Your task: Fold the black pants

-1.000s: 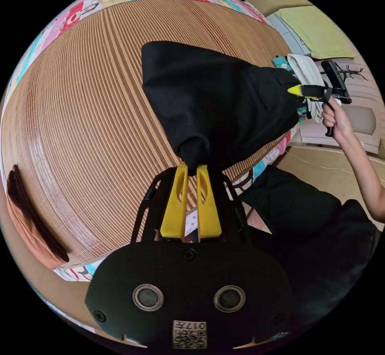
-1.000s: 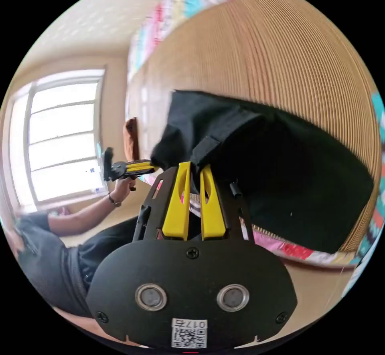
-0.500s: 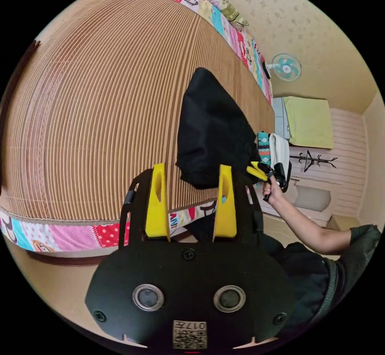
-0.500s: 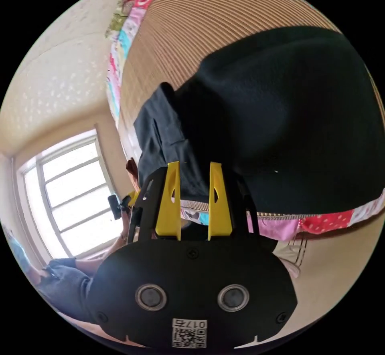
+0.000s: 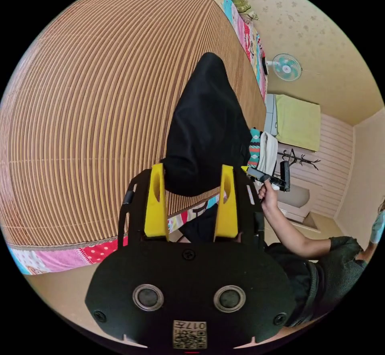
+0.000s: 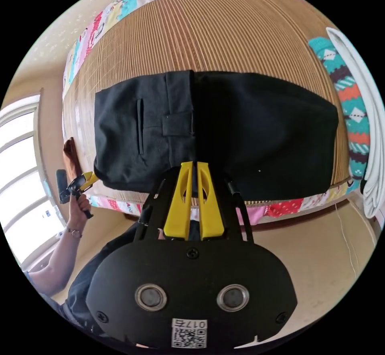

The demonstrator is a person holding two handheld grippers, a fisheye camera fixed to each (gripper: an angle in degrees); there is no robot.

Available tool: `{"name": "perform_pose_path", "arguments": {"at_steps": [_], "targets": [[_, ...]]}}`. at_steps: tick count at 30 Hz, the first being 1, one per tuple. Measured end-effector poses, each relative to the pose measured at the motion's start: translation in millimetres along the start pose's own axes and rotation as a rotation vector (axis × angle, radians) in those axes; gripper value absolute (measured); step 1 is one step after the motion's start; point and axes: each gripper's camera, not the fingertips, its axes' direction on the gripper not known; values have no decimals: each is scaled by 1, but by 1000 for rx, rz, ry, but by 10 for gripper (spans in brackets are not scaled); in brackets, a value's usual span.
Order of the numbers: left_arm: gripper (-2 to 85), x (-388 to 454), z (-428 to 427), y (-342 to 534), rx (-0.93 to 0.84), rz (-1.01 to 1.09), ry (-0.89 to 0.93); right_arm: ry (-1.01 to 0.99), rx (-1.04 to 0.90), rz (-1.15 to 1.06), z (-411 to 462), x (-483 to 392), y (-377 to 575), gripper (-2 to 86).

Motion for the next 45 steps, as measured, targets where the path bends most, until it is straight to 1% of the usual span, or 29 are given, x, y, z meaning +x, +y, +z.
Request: {"name": "perform_pose_path", "arguments": {"at_steps": [1,3,5,6,7,9,10,12,14,15,16,19,21,23,24,25,26,28,30,32,33,35,36,37,39,40,42,43,45], "targets": [[163,-7,8,-6,-29,-10,-18,14,19,-1,0,-2,-1,19],[121,-20,26,-15,-103,-51,-48,61,14,-4,10,-4,-10,12],[71,-34,38,-21,-191,-75,58,65,-57,11,26,0,-21,8],[62,-33,33,-21,-182,-48,108,81,-88,56,36,5,-27,6],[50,-24,20,-19,-154,26,218,68,-92,78,39,9,-30,5],[41,2,-11,-10,-75,153,317,-38,-101,155,42,20,-41,3],[38,25,-34,-2,-24,226,312,-78,-107,158,43,21,-45,3],[36,67,-64,7,27,339,248,-292,-121,129,50,19,-55,2],[34,139,-88,17,70,542,110,-453,-132,80,59,10,-62,2],[34,158,-90,19,71,594,76,-538,-144,36,63,1,-65,3],[34,193,-86,22,59,688,21,-573,-151,19,65,-2,-67,3],[33,269,-40,29,-33,918,-96,-743,-163,51,65,3,-70,4],[37,299,9,37,-128,1042,-156,-840,-132,157,61,39,-63,4],[48,315,91,46,-313,1107,-183,-867,-111,239,57,82,-52,4],[48,316,112,50,-379,1122,-172,-881,-104,290,55,115,-43,4],[42,315,147,59,-529,1154,-117,-884,-102,321,53,133,-38,5],[29,307,172,65,-642,1137,-85,-880,-87,387,48,170,-26,5],[52,287,186,62,-666,1035,-95,-845,-46,497,35,225,-4,5],[89,257,174,48,-566,876,-137,-815,-4,594,17,287,23,7],[115,205,135,22,-368,594,-204,-828,24,626,7,321,41,8],[122,191,123,15,-312,523,-213,-853,38,634,3,337,49,10],[160,136,84,-4,-139,253,-235,-919,69,608,1,351,58,14],[168,123,80,-8,-124,197,-228,-987,98,571,2,355,60,19],[182,100,79,-17,-132,107,-201,-1026,111,550,3,355,60,23],[188,73,95,-26,-182,16,-159,-1201,147,489,14,352,56,52],[186,58,114,-29,-245,-40,-134,-1244,153,481,18,351,55,77],[179,44,152,-27,-366,-110,5,-1375,144,482,36,344,48,186],[156,39,169,-23,-405,-160,86,-1392,134,488,40,342,46,215],[102,37,182,-15,-441,-239,148,-1422,88,480,53,335,37,289]]}}
